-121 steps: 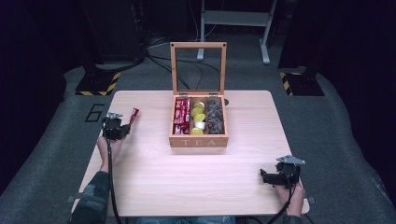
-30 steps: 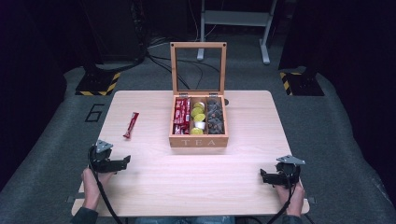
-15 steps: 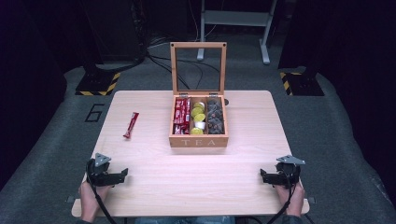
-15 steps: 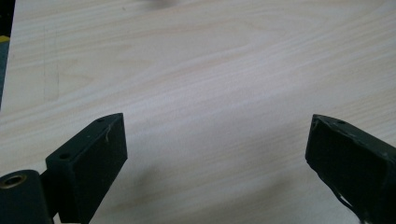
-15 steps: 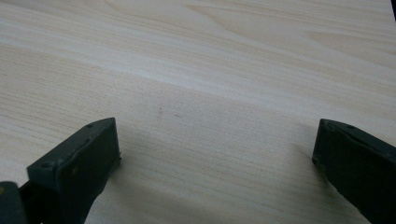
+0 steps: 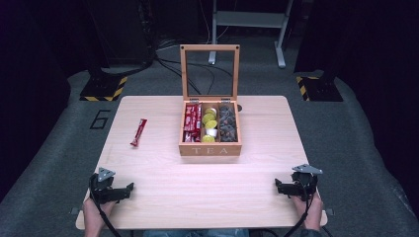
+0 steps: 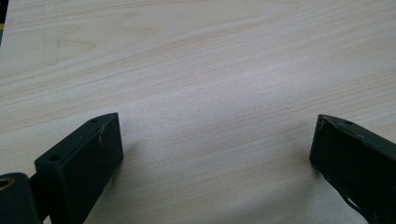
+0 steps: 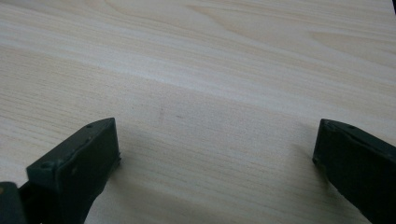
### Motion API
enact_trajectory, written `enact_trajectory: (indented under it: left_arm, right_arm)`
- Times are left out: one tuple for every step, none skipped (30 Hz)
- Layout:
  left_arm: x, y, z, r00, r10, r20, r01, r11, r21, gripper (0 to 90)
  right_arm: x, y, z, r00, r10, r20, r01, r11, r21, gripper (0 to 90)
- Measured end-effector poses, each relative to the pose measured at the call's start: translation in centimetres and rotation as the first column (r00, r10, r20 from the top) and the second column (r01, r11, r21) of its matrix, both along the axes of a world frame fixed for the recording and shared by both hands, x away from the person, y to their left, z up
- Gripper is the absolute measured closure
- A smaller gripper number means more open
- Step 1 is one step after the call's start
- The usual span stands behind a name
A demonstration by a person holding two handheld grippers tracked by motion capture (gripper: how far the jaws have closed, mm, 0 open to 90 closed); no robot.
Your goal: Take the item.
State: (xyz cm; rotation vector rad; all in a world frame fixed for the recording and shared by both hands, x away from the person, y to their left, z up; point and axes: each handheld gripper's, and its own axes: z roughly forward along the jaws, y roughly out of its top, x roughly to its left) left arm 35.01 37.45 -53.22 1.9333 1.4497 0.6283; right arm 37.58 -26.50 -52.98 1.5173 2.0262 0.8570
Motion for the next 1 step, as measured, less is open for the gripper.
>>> enact_trajectory:
  left_arm:
    - [0.01, -0.01, -0.01, 1.0, 0.001, 0.001, -0.001, 1.0, -0.002, 2.5]
  right_arm:
    - [0.0, -0.01, 0.0, 1.0, -0.001, 0.001, 0.001, 1.0, 0.001, 0.0]
